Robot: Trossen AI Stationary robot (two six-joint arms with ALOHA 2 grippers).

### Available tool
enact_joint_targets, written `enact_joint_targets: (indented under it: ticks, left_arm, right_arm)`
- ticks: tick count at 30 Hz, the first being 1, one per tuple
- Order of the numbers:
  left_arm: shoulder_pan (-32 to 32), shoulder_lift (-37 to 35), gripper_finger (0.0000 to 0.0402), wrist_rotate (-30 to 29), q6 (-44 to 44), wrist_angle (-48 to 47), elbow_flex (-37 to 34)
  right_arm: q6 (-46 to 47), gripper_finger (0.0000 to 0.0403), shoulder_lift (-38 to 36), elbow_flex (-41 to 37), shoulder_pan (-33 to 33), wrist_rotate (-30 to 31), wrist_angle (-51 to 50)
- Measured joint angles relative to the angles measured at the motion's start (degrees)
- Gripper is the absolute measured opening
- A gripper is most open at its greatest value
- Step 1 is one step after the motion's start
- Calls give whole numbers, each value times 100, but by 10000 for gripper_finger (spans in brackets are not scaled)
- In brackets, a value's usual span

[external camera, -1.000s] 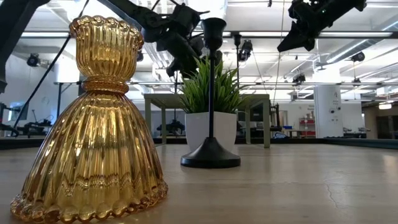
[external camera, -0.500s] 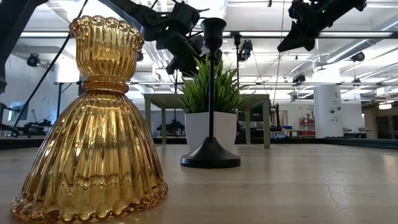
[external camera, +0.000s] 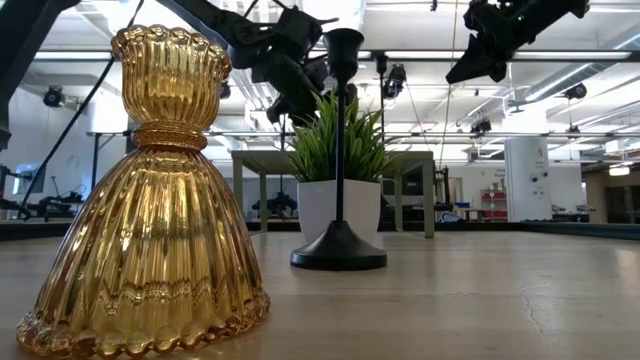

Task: Pick & Place candle stick holders
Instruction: Put the orange candle holder on the shelf

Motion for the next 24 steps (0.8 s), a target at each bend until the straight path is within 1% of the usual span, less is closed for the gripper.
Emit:
enact_joint_targets:
  ticks: [9, 20, 24]
  left_arm:
    - [13, 0, 179, 0, 18, -185, 0]
    - [26, 0, 180, 1, 103, -190, 0]
    - [31, 0, 194, 2, 99, -190, 0]
  right_arm:
    - [2, 52, 0, 1, 2, -2, -2]
    - [4, 52, 0, 0, 2, -6, -2]
    - [4, 52, 0, 0, 0, -7, -2]
